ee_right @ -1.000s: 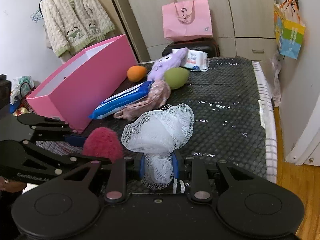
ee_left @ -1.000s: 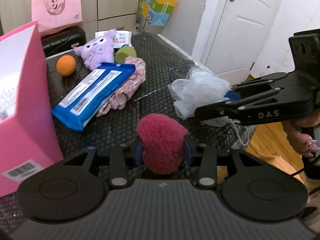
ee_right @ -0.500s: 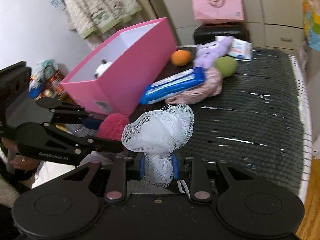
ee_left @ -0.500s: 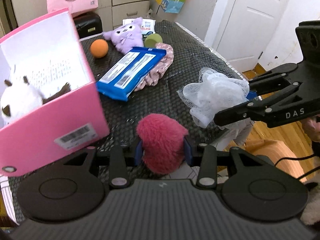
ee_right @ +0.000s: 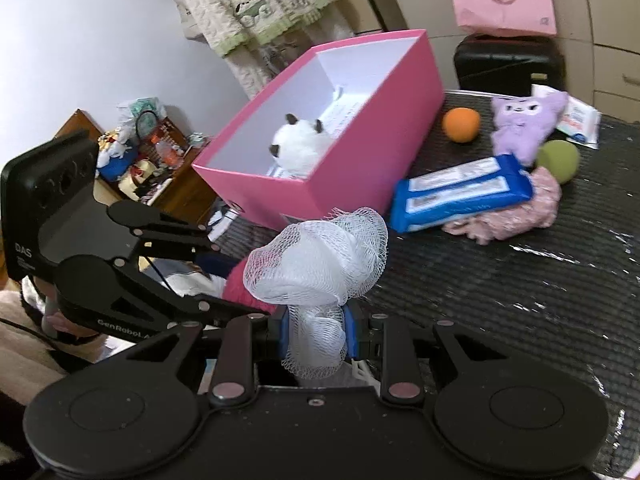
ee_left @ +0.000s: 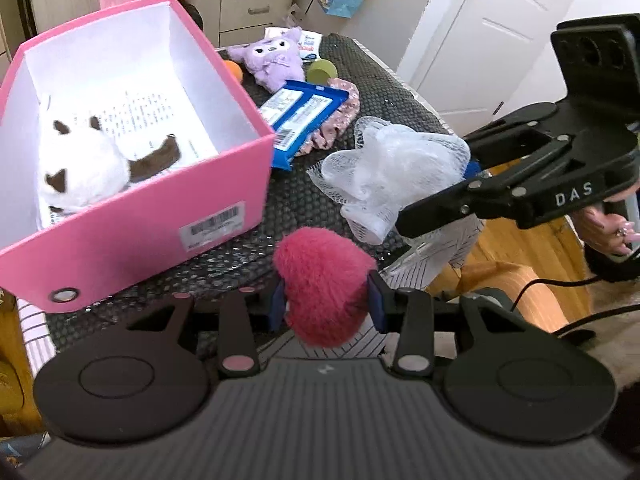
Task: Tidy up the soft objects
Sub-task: 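Carry the pink pompom and mesh puff in both tools over the pink box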
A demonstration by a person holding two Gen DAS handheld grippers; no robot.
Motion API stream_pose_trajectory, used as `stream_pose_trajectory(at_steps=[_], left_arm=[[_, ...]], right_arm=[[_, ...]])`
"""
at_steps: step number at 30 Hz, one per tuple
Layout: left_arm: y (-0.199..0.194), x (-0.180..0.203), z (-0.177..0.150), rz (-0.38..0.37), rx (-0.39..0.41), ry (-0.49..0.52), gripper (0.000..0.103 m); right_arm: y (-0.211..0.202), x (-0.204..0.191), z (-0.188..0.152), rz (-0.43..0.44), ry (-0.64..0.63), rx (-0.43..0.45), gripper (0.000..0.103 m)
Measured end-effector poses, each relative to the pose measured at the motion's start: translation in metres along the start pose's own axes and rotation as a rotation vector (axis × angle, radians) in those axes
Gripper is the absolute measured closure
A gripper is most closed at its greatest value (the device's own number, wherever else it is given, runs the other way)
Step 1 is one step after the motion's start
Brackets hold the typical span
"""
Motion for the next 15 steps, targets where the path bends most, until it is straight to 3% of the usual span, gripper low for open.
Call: stream_pose_trajectory(at_steps=[6,15], left_arm=[[-0.03,-0.025,0.013,0.044,0.068,0.01,0.063],[-0.069,-0.072,0.045,0.098,0.255,-0.03,0.063]], right_arm=[[0.005,-0.021,0.033,0.01,-0.041,0.005,0.072],[0.015,-0.051,0.102,0.05,-0.134,0.07,0.072]])
Point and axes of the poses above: each gripper's, at about its wrist camera, not at the fingertips, and y roughly the way its jaws point, x to its right, z to its top, the point moved 4 cm from there along y, roughly the way its jaws point, and after that the axes turned 5 degrees about z, right-handed, at the moved point
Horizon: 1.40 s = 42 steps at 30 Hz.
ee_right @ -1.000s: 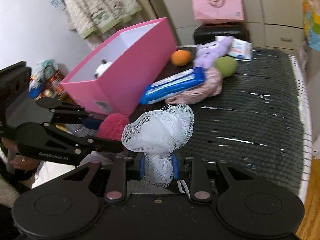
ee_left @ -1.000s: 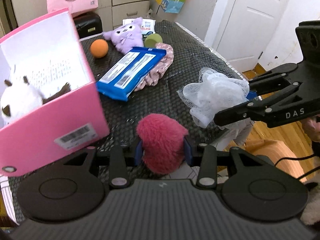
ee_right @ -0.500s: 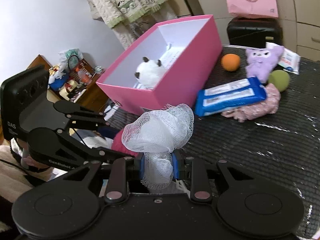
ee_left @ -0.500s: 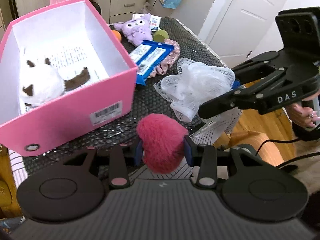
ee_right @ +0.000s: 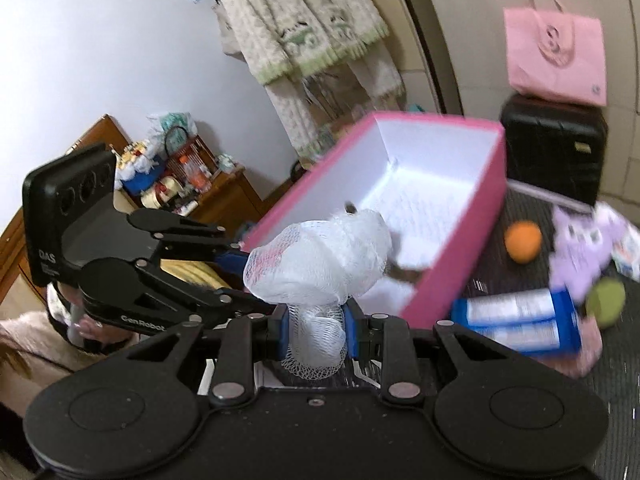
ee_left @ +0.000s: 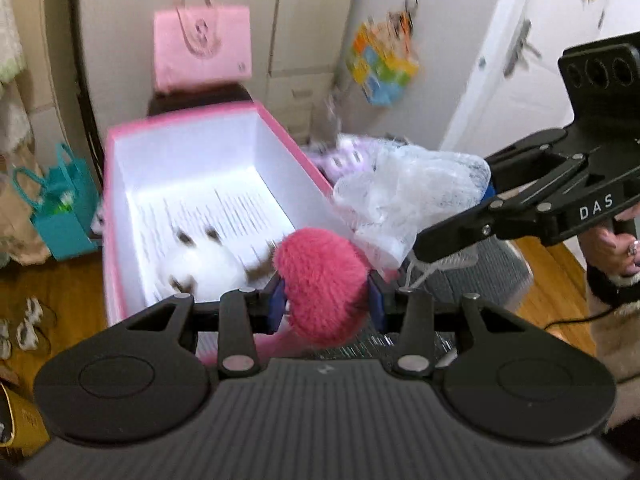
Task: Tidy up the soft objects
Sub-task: 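Carry the pink pompom and mesh puff in both tools over the pink box, then open both tools to drop the pompom and mesh puff into the box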
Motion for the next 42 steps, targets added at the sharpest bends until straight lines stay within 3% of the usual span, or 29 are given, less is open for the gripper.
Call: stream_pose_trajectory(at_steps=[6,13,17,22,24,32,35,38,40,42], left_arm=[[0.001,-0.026,0.034,0.041,0.089,-0.005,0.063],[0.028,-0.058,0.069,0.119,0.141,-0.038,0.063],[0.062,-0.076,0.078,0.174,0.098,-0.04,0.063],[0.115,-0.092,0.082,0.28,-0.032,0.0,0.062],[0.128,-0.103,0.083,0.312,-0.048,-0.002,0.062],[0.144,-0.112,0.081,0.358,-0.07,0.036,0.06],[0.149,-0.116,0.08,0.366,-0.078,0.035,0.059],[0.149,-0.118,0.08,0.422,-0.066,0.035,0.048],[0.144,-0.119,0.079,0.428,-0.06,0.03,0.042],[0.137,-0.121,0.079,0.424,-0.055,0.018,0.039]], right_arm=[[0.013,-0.001,0.045,-0.002,-0.049,0.045,0.072],[0.032,0.019,0.092,-0.076,-0.101,0.108,0.072],[0.058,0.043,0.111,-0.115,-0.101,0.078,0.072],[0.109,0.064,0.122,-0.196,-0.116,-0.039,0.072],[0.122,0.075,0.127,-0.229,-0.123,-0.084,0.072],[0.143,0.096,0.116,-0.205,-0.149,-0.171,0.071],[0.151,0.093,0.112,-0.231,-0.199,-0.192,0.067],[0.154,0.093,0.113,-0.254,-0.232,-0.187,0.061],[0.15,0.093,0.114,-0.257,-0.225,-0.173,0.047],[0.141,0.092,0.114,-0.248,-0.219,-0.146,0.041]])
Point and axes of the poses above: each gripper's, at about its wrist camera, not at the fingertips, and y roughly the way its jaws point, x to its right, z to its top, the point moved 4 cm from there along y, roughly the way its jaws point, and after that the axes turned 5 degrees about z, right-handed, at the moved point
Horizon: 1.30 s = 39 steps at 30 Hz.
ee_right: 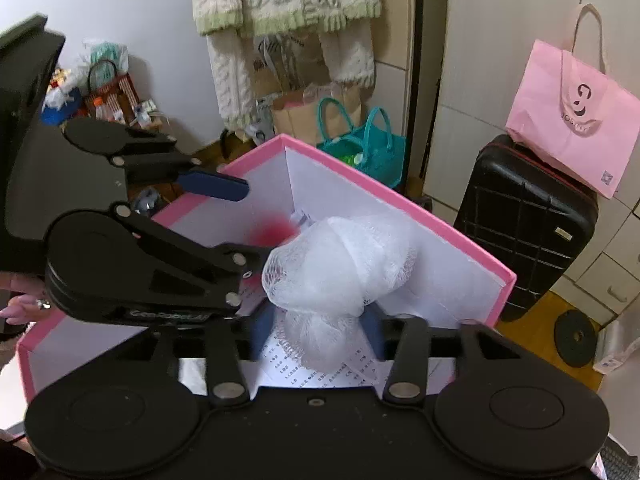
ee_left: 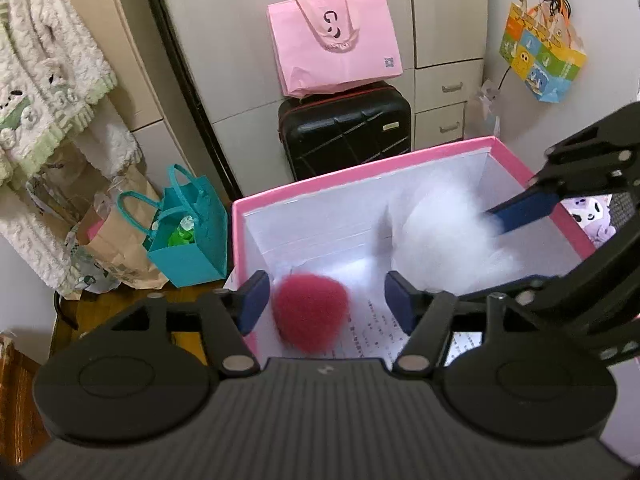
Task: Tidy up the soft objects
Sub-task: 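Open both tools to drop the pompom and mesh puff into the box, then withdraw both tools from the box back toward the table items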
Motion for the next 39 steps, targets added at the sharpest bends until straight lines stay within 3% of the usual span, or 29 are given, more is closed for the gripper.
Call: stream_pose_trajectory(at_steps=[7,16,30,39], left_arm=[[-0.033,-0.001,-0.005,-0.022,0.013,0.006,0.038],[-0.094,0.017,-0.013,-0.063,0.061,0.06,0.034],[-0.17,0.083,-0.03,-0.245,0.098,0.154,0.03],[-0.188,0.14,-0.049,-0.347,0.107,0.251,0.03]], right_arm=[[-0.044,-0.005,-0.008,0.046,0.034,0.084,0.041],[-0.115,-0.03,-0.031,0.004,0.038,0.149,0.041],[-0.213,-0.055,-0.095,-0.136,0.023,0.227,0.041],[-0.245,-0.046,-0.147,-0.206,0.058,0.245,0.04]])
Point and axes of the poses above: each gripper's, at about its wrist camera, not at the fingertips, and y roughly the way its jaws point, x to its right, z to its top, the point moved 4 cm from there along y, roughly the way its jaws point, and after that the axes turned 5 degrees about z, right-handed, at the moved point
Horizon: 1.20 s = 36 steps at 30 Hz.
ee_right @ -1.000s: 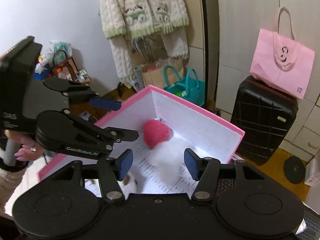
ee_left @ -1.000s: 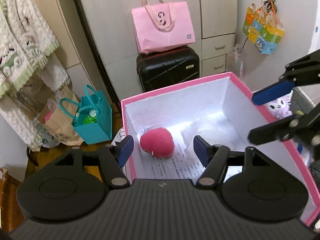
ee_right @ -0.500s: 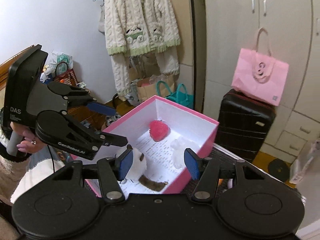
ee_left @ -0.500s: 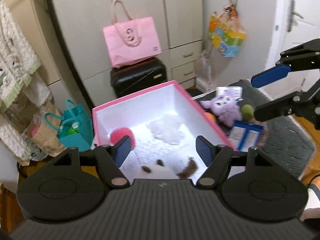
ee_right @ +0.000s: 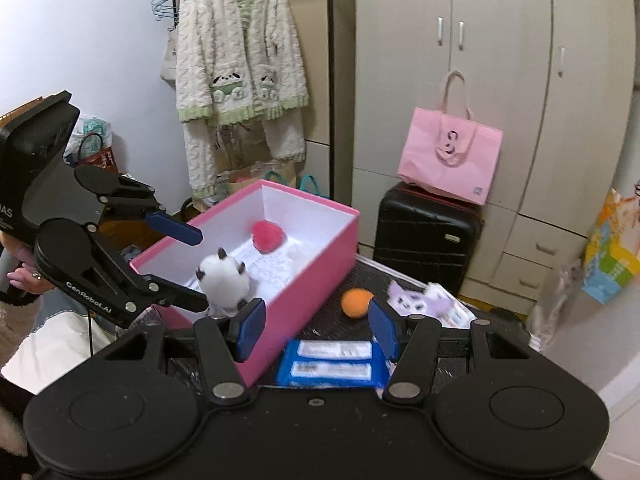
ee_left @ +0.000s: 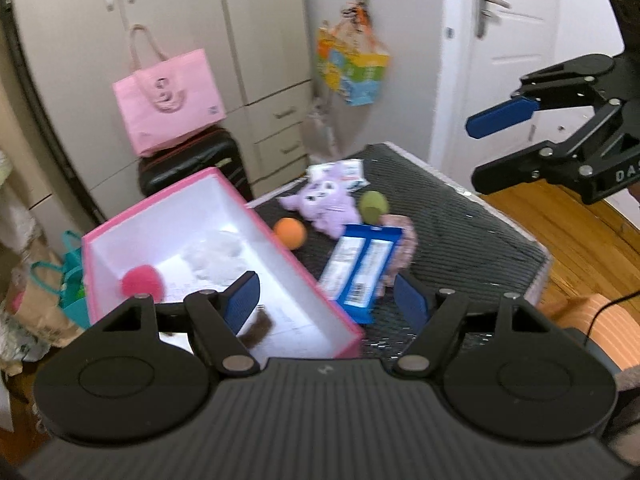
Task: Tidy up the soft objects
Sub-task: 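Withdraw both tools from the box back toward the table items, then reach the right tool to the green sponge while the left tool nears the blue packet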
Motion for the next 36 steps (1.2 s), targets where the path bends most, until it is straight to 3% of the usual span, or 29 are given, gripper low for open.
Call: stream_pose_trajectory(at_steps=[13,16,21,27,32,36], left_arm=[[0.043,0.068,-0.009,-0.069,0.001,0.047,0.03],[0.058,0.078,-0.01,-0.062,0.008,0.017,0.034],[0.083,0.093,-0.014,-0.072,0.037,-0.02,0.047],[0.112,0.11,-0.027,0.003,0.077,-0.041,0.056],[0.138,0.12,-0.037,0.147,0.105,-0.067,0.057],[0.156,0.128,-0.037,0.183,0.109,-0.057,0.062]], right_arm=[[-0.009,0.028,-0.059,-0.018,-0.003,-0.035,0.036],[-0.004,0.043,-0.067,-0.018,0.021,-0.046,0.035],[0.007,0.076,-0.076,0.003,0.075,-0.043,0.035],[0.034,0.108,-0.085,0.026,0.107,-0.035,0.035],[0.063,0.128,-0.089,0.035,0.114,-0.043,0.035],[0.084,0.144,-0.089,0.045,0.139,-0.043,0.035]])
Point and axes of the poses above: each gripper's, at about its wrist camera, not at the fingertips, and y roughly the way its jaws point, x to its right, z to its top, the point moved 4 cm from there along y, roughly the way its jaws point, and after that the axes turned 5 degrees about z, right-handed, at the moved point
